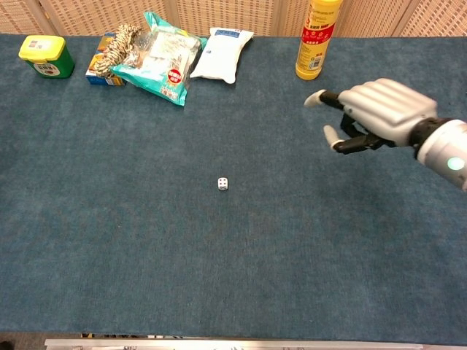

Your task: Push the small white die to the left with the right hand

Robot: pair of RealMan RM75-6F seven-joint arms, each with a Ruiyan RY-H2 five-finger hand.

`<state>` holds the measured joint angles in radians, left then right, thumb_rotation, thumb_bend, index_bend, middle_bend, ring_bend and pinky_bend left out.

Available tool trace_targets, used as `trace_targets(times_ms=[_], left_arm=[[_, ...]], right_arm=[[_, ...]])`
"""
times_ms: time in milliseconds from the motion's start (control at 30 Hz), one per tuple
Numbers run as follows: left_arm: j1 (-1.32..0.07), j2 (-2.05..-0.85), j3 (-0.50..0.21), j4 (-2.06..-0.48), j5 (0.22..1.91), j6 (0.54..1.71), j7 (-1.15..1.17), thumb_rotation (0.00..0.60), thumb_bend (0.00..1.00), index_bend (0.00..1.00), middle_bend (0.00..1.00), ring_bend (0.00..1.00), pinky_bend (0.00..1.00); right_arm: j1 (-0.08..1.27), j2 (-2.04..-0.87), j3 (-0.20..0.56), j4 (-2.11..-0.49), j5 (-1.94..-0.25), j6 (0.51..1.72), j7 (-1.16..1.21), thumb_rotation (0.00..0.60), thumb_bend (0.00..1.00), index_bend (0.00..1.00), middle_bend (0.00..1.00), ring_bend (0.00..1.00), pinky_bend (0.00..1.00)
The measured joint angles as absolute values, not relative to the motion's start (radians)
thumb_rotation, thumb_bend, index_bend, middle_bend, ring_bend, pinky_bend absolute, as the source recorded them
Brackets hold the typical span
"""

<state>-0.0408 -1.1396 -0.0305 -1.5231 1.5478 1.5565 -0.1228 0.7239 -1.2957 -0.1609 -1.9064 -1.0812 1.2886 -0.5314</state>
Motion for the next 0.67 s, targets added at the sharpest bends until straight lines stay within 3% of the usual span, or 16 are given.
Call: trace_targets(times_ms=[100,233,367,533,667], left_arm=[[-0.048,-1.142,-0.029,-1.527,1.549,1.545,-0.115,0.6,0.15,0.13,0.18,0.1,0.0],[-0.052,-1.143,-0.03,-1.533,1.55,1.543,-0.114,0.6,0.15,0.13,0.18,0.1,0.0],[-0.053,-1.144,-0.03,-1.534,1.549,1.542,-0.112,0.6,0.15,0.13,0.18,0.1,0.0],[-0.052,-1.143,-0.03,-1.537,1.547,1.542,-0.106,0.6,0.15,0.13,0.18,0.1,0.0],[-0.051,-1.144,-0.03,-1.542,1.543,1.543,-0.095,0.6,0.15,0.13,0.18,0.1,0.0]], right_arm=[[0.633,-1.272,-0.176,-1.906,-1.148,1.396,-0.509,0.291,0.52,0.13,0.54,0.53,0.6],[0.525,-1.241,-0.192,-1.888,-1.23,1.509,-0.462,0.29,0.52,0.12,0.44,0.42,0.53],[0.425,-1.211,-0.195,-1.843,-1.276,1.601,-0.384,0.288,0.51,0.12,0.43,0.41,0.53],[0.332,-1.176,-0.191,-1.803,-1.291,1.646,-0.329,0.289,0.3,0.12,0.43,0.41,0.53],[0.283,-1.158,-0.182,-1.782,-1.306,1.652,-0.294,0.287,0.27,0.12,0.43,0.41,0.52]])
